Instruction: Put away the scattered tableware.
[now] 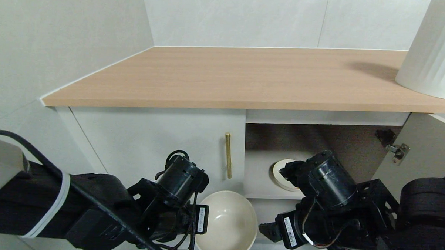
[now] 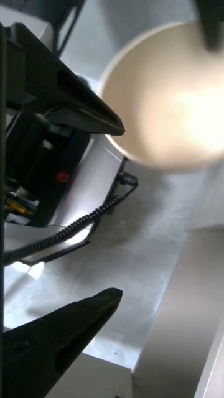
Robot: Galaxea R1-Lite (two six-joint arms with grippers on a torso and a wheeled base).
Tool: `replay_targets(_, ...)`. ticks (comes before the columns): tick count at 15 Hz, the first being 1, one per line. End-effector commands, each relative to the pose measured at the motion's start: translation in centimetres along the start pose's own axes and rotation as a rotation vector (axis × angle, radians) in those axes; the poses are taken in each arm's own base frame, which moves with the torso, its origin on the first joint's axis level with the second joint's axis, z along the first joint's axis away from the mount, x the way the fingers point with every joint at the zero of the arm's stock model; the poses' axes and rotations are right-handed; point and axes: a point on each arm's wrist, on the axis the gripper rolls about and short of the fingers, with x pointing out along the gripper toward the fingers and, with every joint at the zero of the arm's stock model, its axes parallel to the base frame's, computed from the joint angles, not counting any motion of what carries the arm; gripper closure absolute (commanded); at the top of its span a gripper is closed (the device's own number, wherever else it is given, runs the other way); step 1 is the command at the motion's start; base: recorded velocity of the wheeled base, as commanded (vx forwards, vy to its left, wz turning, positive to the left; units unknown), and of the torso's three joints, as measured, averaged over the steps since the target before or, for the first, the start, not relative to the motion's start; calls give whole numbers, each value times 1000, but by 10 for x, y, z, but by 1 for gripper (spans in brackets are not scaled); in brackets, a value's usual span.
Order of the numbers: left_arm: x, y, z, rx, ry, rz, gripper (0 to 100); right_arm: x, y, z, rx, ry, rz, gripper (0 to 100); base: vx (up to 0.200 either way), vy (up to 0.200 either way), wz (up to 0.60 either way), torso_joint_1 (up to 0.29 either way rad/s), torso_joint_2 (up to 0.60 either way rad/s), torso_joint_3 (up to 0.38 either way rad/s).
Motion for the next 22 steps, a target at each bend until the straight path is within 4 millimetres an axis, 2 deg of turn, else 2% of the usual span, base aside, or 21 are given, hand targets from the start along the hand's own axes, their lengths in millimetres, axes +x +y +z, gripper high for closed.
replay_targets(1, -2, -4, 2, -2, -11, -12, 100, 11, 5, -7, -22, 38, -7, 0, 0, 0, 0, 0, 0, 0)
replay_targets(6, -11, -11, -3, 28, -5, -33, 100, 33, 8, -8, -21, 17, -51, 0, 0, 0, 0, 0, 0, 0)
replay_targets(14, -10, -14, -8, 44, 6, -31, 100, 44, 4, -2, 12, -46, -67, 0, 0, 0, 0, 0, 0, 0)
replay_targets(15, -10, -14, -8, 46, 9, -30, 100, 45, 5, -2, 12, -46, -67, 100, 0, 0, 0, 0, 0, 0)
replay_targets(22, -10, -15, -9, 50, 8, -30, 100, 45, 5, -2, 12, -46, -67, 100, 0, 0, 0, 0, 0, 0)
